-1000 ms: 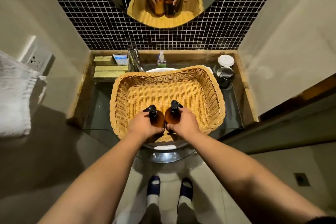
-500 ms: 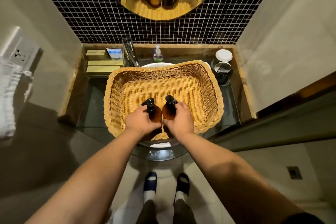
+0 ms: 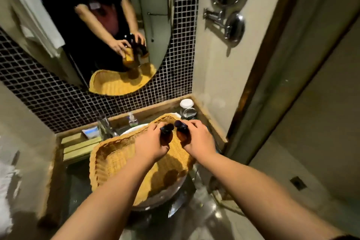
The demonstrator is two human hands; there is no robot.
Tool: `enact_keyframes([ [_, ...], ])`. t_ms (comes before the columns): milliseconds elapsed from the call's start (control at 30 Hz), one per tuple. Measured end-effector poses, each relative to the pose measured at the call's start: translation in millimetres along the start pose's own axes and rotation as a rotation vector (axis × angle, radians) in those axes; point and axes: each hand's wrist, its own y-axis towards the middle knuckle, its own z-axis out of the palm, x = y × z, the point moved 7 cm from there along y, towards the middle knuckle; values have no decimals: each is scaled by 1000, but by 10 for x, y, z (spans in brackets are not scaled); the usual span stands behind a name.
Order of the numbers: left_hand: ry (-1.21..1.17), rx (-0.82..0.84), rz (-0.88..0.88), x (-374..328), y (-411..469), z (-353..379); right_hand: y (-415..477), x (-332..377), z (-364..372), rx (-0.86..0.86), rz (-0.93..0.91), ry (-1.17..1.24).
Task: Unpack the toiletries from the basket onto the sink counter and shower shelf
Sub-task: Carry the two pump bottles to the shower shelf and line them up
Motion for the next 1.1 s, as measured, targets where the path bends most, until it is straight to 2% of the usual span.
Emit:
enact_keyframes([
  [133,-10,43,221,-782,155,-51,-331,-581,-608,-120,243,-13],
  [300,-24,63,575,-2126,90,-28,-1013,-1316,-1211,-190,532,-71],
  [467,-96,120,753,-3303,-280,87,-1773,-2052,-1670,-263,743,-127],
  [667,-49,207,870,-4499,-564,299,-2506,-2847,-2279,-313,889,-73],
  [833,-71,197,967,-5497,-596,335,-2795,-3440,-2601,-393,970,-9],
  [1100,-147,174,927,-6367,-324,457,-2781,-4264,-3112,-499,1008,84],
])
